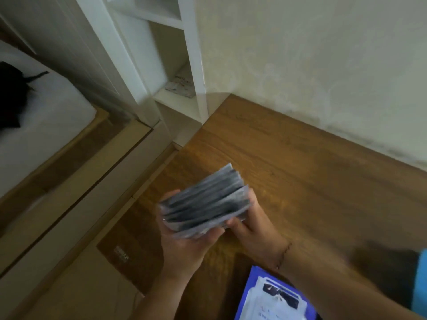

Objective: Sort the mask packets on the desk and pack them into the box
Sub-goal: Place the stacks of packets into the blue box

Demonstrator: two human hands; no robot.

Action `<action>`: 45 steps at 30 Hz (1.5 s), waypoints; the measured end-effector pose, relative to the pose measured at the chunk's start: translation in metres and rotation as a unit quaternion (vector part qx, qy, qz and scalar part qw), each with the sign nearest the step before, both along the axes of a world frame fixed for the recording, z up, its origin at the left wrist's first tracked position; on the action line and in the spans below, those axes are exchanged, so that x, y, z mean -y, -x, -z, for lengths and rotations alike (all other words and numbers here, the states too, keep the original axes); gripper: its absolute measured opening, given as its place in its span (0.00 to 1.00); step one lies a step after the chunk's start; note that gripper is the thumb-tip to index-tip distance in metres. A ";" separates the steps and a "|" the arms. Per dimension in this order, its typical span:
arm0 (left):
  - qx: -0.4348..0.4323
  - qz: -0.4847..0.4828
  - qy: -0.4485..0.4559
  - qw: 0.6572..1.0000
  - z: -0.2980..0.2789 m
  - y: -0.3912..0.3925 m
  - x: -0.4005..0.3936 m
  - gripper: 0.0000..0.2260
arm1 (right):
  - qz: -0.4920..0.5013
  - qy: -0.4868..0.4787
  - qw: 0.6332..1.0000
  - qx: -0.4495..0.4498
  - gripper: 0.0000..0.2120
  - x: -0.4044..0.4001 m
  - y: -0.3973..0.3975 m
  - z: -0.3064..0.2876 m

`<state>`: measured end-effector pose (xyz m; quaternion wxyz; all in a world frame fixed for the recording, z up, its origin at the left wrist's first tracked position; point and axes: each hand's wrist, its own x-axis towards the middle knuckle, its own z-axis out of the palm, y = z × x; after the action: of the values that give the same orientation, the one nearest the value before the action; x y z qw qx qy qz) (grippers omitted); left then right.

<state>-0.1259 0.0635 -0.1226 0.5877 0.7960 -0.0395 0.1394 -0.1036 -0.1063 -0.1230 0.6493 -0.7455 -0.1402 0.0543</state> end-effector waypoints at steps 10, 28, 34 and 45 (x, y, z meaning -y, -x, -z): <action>-0.107 -0.115 0.132 0.979 0.015 0.002 0.026 0.34 | 0.033 0.061 0.996 -0.053 0.20 0.007 0.003 0.005; -0.392 0.111 0.438 0.801 -0.124 0.086 0.216 0.53 | 0.429 -0.352 0.827 -0.094 0.31 0.146 0.154 -0.141; -0.316 0.353 0.279 0.835 -0.155 0.069 0.250 0.41 | 0.458 -0.267 0.838 -0.131 0.21 0.252 0.214 -0.159; -0.440 0.414 -0.145 0.783 -0.143 0.061 0.338 0.18 | 0.405 -0.160 0.845 -0.310 0.12 0.358 0.232 -0.131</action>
<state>-0.1866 -0.2743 0.0205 0.4200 0.7536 -0.1223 -0.4906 -0.3361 -0.4641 0.0080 0.7335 -0.5660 0.3762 -0.0088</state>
